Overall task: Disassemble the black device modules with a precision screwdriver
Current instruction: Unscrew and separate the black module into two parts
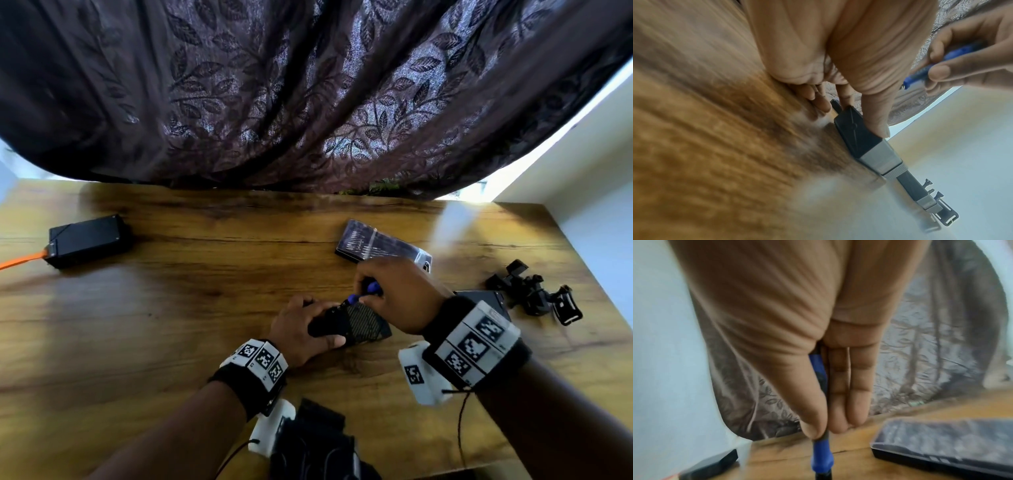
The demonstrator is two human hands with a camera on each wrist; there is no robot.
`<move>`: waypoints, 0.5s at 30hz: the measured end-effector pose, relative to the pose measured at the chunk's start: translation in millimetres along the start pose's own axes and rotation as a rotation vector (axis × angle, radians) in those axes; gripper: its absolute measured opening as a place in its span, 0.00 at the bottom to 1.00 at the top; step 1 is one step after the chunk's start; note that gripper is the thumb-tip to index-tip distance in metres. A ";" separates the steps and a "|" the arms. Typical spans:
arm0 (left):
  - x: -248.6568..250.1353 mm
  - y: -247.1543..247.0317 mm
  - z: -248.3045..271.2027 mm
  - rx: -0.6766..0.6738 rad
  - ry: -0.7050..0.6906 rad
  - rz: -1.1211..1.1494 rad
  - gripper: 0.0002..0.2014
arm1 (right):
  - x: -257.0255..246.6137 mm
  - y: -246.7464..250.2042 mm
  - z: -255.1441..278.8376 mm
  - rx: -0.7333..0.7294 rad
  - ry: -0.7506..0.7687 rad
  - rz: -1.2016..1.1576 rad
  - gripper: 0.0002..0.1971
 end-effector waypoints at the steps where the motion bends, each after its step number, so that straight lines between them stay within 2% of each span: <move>1: -0.2 -0.4 -0.1 -0.003 0.004 -0.002 0.38 | -9.2 -2.8 -5.8 -0.047 0.050 0.058 0.09; 5: 1.4 0.3 0.6 -0.005 0.009 -0.027 0.39 | -22.9 -10.0 -21.2 -0.118 0.094 0.211 0.11; 9: 3.7 0.9 2.2 -0.003 0.013 -0.026 0.38 | -21.9 -3.6 -25.9 -0.111 0.078 0.274 0.05; 15: 2.8 0.8 1.3 0.026 0.001 -0.031 0.39 | -23.4 -6.9 -29.4 -0.144 0.035 0.431 0.15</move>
Point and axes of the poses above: each hand's wrist, its own z-axis away from the middle knuckle, its own y-axis out of the back of the hand, x = y × z, the point moved 9 cm from there along -z, towards the middle knuckle
